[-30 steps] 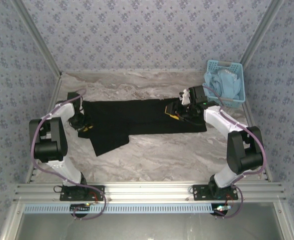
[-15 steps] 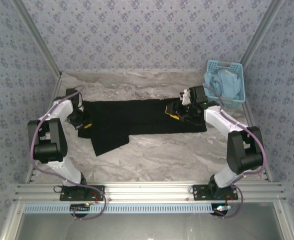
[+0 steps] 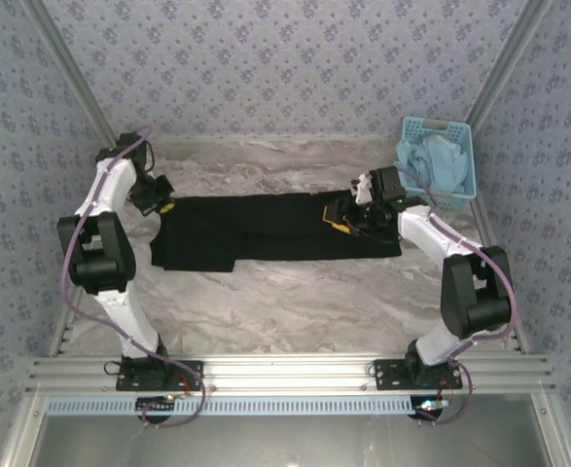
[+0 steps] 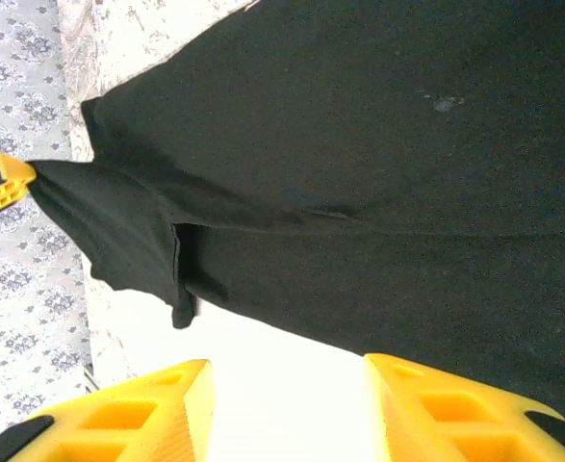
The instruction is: Fold and stack the t-shirts
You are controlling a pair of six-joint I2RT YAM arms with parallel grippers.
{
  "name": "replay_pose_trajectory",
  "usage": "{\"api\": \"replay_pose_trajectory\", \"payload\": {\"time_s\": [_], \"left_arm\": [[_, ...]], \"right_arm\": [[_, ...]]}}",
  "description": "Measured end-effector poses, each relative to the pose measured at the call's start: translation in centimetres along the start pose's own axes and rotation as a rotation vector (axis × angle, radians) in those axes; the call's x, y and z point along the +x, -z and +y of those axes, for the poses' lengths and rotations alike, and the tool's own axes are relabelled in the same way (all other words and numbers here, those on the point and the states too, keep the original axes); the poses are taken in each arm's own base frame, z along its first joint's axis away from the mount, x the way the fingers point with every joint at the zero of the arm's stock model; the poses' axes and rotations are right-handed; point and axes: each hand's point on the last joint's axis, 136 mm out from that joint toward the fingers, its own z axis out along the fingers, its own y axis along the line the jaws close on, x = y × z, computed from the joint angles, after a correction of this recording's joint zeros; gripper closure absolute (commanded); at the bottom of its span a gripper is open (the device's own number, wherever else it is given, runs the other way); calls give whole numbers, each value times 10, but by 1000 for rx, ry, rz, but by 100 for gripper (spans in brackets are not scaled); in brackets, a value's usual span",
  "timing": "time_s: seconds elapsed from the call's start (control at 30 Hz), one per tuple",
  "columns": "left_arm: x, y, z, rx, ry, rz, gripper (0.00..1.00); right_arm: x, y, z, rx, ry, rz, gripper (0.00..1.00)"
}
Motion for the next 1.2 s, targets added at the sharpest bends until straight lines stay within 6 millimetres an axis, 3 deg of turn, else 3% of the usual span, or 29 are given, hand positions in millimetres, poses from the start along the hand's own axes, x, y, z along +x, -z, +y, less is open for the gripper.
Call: {"api": "replay_pose_trajectory", "payload": {"time_s": [0.2,0.37,0.63,0.73,0.87,1.1,1.2], "left_arm": [[-22,-14,-3,-18,32,35,100],[-33,-13,-11,-4,47,53,100],[3,-22,4,-77,69,154,100],[0,-17,2,-74,99,153,100],[-13,2,-15,-20,144,105,100],[13,6,-21,-19,220,145,100],[3,13,-25,-7,248,126,100]], "right_arm": [[0,1,-1,1,-3,-2,53],[3,1,-4,8,-12,5,54],[2,3,-6,10,-16,0,54],[2,3,-6,10,-16,0,54],[2,3,-6,11,-14,2,54],[1,4,-8,13,-18,-2,54],[1,5,-8,14,-15,-3,54]]}}
